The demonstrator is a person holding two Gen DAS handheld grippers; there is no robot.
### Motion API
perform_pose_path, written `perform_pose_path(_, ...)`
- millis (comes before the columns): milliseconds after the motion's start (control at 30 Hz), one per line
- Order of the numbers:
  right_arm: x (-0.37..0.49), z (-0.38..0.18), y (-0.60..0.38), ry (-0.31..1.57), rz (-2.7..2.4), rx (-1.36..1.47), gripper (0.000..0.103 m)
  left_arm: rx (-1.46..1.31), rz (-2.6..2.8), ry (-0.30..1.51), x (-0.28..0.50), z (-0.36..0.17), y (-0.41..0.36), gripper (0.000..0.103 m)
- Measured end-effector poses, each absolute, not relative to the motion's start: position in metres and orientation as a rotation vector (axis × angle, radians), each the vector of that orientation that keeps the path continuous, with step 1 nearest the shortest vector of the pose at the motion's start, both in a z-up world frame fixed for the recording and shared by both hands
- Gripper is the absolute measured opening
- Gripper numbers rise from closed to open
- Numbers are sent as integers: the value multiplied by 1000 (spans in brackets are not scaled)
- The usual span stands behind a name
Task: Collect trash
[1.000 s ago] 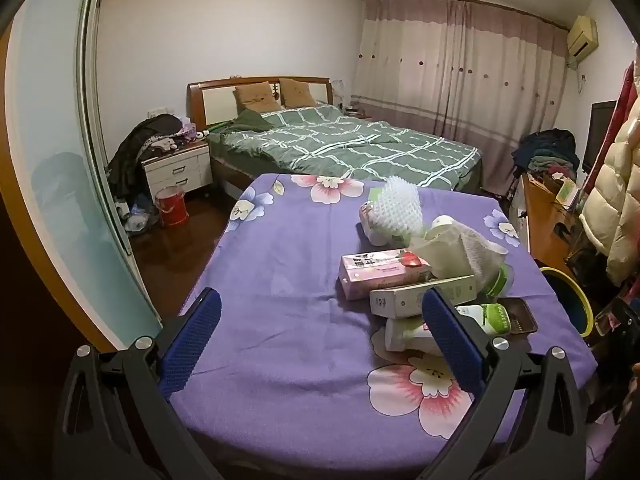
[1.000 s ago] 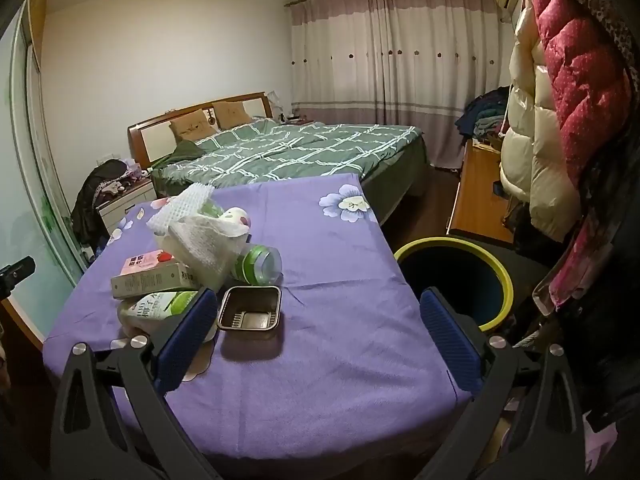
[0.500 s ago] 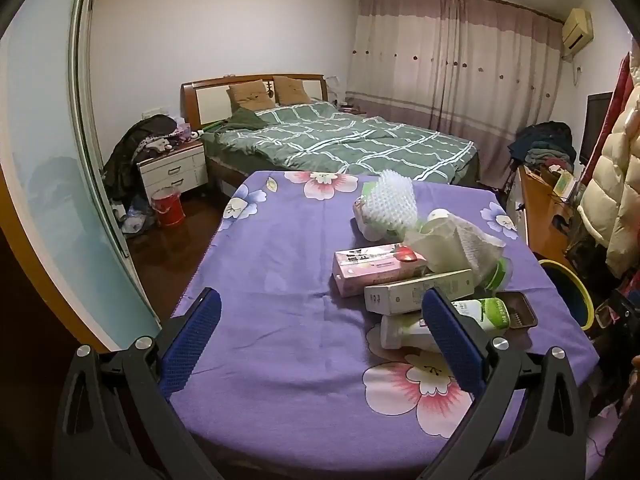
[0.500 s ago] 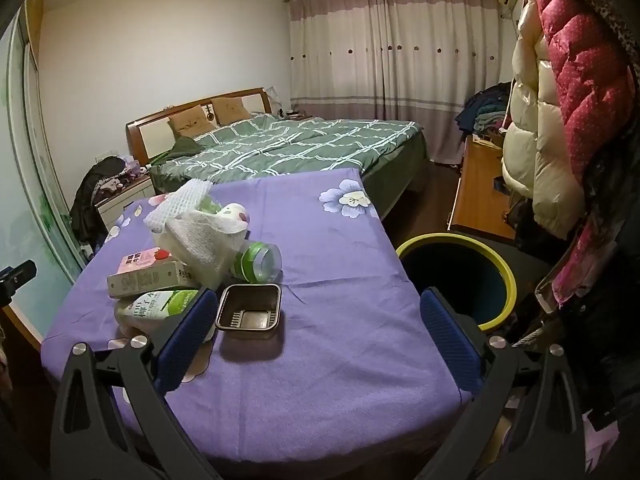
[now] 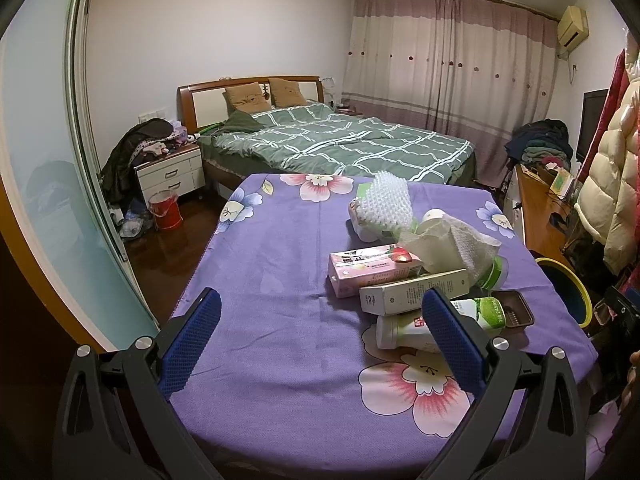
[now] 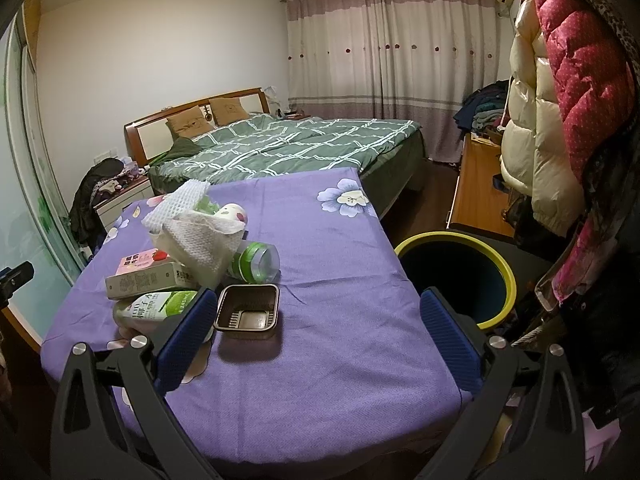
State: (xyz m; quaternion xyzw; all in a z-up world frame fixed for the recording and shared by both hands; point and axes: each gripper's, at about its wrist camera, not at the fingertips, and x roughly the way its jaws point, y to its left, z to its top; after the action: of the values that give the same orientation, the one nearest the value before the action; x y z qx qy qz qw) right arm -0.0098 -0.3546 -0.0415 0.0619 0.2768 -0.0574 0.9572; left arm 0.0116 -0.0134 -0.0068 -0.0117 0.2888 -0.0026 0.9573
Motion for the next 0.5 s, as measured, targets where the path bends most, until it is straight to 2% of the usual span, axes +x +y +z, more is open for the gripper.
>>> perform_pose_path(500,-7,-46,-358,574,-121,137,97,-15,-12,599,16,-10,-16,99)
